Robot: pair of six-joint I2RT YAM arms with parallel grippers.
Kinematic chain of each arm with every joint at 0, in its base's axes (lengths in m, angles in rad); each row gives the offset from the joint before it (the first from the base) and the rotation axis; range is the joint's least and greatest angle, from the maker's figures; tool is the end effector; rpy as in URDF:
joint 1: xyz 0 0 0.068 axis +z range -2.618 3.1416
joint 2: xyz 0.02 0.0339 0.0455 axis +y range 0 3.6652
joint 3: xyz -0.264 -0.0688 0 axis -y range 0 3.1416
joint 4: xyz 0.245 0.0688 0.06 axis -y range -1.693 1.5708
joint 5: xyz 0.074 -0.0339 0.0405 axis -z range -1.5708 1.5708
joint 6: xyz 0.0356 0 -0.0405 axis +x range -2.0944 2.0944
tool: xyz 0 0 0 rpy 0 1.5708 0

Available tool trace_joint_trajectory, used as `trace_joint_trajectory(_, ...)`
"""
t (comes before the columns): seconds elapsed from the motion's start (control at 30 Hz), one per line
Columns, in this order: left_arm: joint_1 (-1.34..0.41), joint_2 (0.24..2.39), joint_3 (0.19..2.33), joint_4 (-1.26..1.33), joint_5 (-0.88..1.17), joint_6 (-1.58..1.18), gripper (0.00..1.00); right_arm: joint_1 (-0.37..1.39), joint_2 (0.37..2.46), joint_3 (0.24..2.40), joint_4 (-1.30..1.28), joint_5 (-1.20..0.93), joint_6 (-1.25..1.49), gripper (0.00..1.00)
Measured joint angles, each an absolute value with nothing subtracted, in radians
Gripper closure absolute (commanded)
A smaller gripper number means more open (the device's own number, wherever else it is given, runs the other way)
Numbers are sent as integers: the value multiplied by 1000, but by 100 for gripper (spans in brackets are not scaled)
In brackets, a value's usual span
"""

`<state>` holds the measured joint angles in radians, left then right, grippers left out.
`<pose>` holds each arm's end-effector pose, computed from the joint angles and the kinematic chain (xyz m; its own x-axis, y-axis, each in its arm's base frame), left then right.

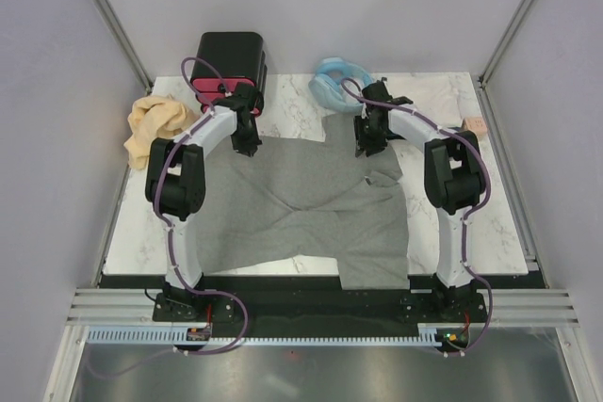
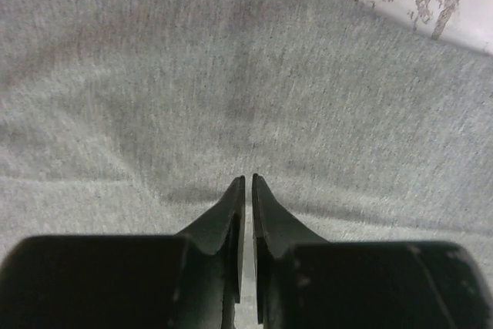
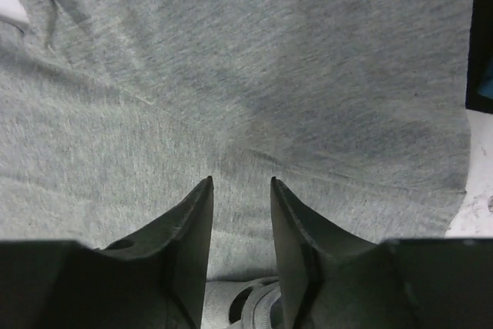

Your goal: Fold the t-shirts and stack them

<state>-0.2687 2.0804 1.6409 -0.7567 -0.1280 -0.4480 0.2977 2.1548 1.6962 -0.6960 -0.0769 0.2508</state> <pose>0.4216 -0.1114 0.1923 -0.9033 -0.1969 -0.3812 -0.1919 0.9801 -0.0514 0.4352 0.1364 0.1789 -0.9270 -0.0256 -0.3742 -0.0951 0.9811 0.1684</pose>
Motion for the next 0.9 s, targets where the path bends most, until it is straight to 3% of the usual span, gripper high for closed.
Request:
trace_joint_trajectory(0.1, -266, 2080, 1643, -762, -157, -451, 71, 305, 2153, 1695, -687, -51, 242, 51)
trace_joint_trajectory(0.6, -209, 2000, 1680, -768, -202, -451, 71, 291, 2246, 1927, -665, 38, 204, 52)
trace_joint_trajectory(0.9, -212, 1982, 1680, -768, -140, -451, 71, 292, 2271, 1932, -656, 86, 203, 51)
